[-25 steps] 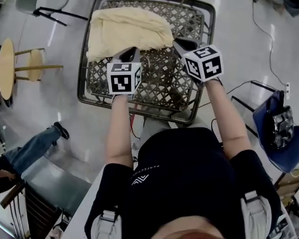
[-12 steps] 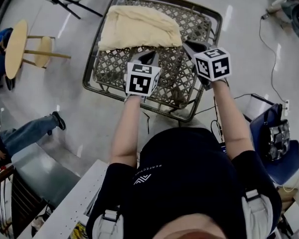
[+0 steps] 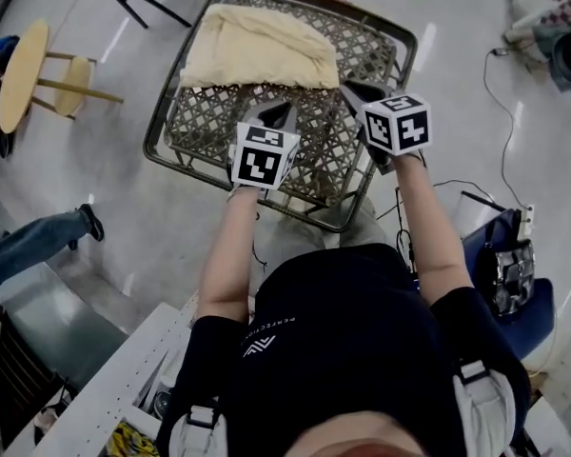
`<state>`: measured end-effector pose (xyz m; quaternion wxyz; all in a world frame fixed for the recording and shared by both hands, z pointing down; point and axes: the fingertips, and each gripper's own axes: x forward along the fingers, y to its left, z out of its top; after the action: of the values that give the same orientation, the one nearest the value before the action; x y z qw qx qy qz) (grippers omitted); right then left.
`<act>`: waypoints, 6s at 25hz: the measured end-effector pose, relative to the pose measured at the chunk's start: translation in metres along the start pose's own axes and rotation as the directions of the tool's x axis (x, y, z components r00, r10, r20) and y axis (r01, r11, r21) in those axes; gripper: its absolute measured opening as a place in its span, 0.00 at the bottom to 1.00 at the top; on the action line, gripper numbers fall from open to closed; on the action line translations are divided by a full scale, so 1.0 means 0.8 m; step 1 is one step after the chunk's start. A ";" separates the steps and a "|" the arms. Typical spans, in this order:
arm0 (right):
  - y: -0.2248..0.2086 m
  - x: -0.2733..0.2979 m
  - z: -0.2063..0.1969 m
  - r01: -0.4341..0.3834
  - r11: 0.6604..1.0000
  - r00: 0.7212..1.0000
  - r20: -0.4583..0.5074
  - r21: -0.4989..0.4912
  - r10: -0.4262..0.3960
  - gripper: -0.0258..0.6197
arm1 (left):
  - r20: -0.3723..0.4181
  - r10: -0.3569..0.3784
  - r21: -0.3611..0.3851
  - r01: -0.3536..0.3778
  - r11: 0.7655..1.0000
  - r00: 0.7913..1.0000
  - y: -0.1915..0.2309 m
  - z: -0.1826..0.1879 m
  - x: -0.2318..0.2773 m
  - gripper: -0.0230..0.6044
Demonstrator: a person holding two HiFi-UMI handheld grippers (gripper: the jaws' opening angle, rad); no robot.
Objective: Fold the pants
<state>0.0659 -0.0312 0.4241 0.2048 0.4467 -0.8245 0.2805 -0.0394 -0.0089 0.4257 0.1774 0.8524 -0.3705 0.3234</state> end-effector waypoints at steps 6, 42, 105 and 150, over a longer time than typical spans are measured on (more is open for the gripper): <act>-0.020 -0.003 -0.002 -0.119 0.990 0.992 -0.047 -0.068 0.116 0.12 | -0.022 0.054 -0.060 -0.055 0.997 0.998 -0.037 0.005 0.025 0.07; -0.041 0.082 0.033 -0.437 0.869 0.889 -0.262 -0.234 0.376 0.12 | -0.031 0.211 -0.250 -0.212 0.945 0.977 -0.036 0.023 0.081 0.07; -0.087 0.200 -0.012 -0.936 0.115 0.351 -0.848 -0.333 0.398 0.39 | -0.181 0.025 -0.370 -0.091 0.924 0.983 0.014 -0.007 0.243 0.47; -0.085 0.189 -0.030 -0.848 -0.058 0.506 -0.837 -0.527 0.210 0.20 | -0.085 0.170 -0.494 -0.190 0.849 0.982 0.032 0.017 0.183 0.15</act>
<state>0.0477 -0.1400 0.5499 0.4986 -0.2601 -0.8198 -0.1078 0.0224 -0.1089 0.5175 0.3678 0.7326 -0.5163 0.2477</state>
